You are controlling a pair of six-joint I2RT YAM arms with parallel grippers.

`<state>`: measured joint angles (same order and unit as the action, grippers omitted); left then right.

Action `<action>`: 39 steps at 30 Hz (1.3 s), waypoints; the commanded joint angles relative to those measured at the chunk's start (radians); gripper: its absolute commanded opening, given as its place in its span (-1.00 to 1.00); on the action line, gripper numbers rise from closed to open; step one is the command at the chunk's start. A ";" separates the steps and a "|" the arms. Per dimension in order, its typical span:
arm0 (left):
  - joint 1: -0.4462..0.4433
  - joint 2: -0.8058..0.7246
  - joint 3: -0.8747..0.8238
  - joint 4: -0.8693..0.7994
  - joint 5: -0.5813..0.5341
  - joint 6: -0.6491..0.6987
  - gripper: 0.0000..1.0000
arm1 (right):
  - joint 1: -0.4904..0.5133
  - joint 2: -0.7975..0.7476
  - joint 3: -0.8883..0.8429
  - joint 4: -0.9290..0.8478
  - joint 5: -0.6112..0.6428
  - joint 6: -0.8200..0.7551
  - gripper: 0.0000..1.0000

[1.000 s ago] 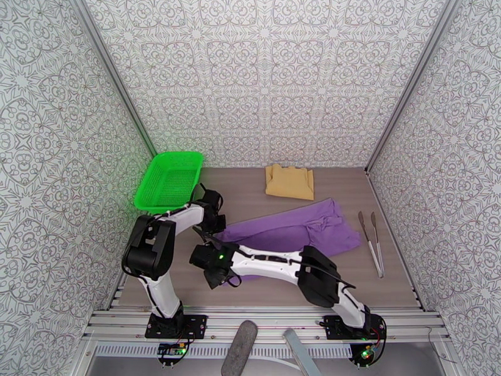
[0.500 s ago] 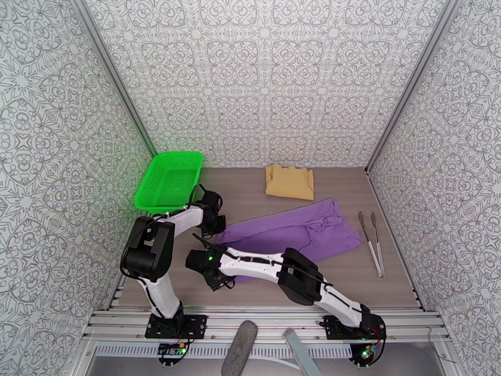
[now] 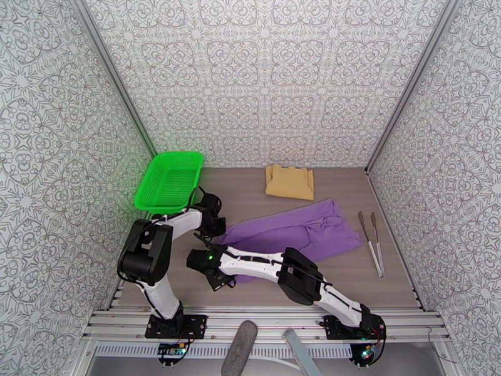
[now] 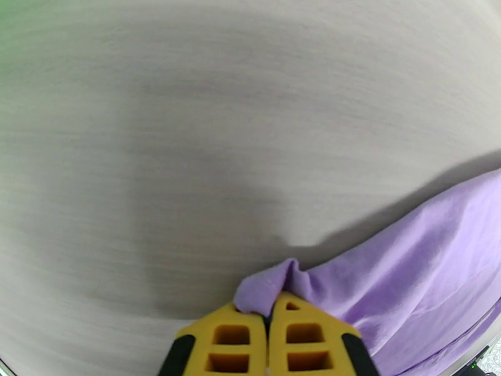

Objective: Fold and stack the mixed laundry pile

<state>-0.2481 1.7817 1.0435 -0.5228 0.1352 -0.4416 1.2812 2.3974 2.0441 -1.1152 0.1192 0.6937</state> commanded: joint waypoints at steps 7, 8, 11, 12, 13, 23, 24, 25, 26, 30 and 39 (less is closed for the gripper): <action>-0.027 -0.096 0.031 -0.168 -0.007 0.009 -1.00 | 0.011 -0.184 -0.121 0.074 0.079 0.010 -1.00; -0.034 -0.106 0.048 -0.183 -0.007 0.006 -1.00 | 0.008 -0.215 -0.142 0.072 0.098 0.013 -1.00; -0.064 -0.123 0.119 -0.230 -0.008 0.000 -1.00 | -0.007 -0.299 -0.212 0.075 0.139 0.028 -1.00; -0.079 -0.124 0.151 -0.248 -0.012 -0.002 -1.00 | -0.013 -0.331 -0.242 0.078 0.152 0.034 -1.00; -0.093 -0.121 0.182 -0.265 -0.016 -0.003 -1.00 | -0.022 -0.357 -0.274 0.080 0.163 0.038 -1.00; -0.265 0.044 0.556 -0.376 -0.016 -0.022 -1.00 | -0.137 -0.640 -0.597 0.074 0.263 0.090 -1.00; -0.278 0.075 0.596 -0.385 -0.017 -0.022 -1.00 | -0.147 -0.658 -0.622 0.076 0.266 0.093 -1.00; -0.293 0.113 0.641 -0.400 -0.018 -0.022 -1.00 | -0.164 -0.687 -0.663 0.082 0.269 0.097 -1.00; -0.307 0.154 0.687 -0.416 -0.021 -0.022 -1.00 | -0.179 -0.708 -0.697 0.091 0.270 0.099 -1.00; -0.347 0.300 0.834 -0.442 -0.037 -0.019 -1.00 | -0.233 -0.774 -0.812 0.138 0.269 0.102 -1.00; -0.380 0.548 1.033 -0.444 -0.012 -0.029 -1.00 | -0.335 -0.751 -0.925 0.226 0.296 0.060 -1.00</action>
<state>-0.6235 2.3001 2.0319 -0.9363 0.1226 -0.4526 0.9627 1.6268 1.1366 -0.9314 0.3820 0.7670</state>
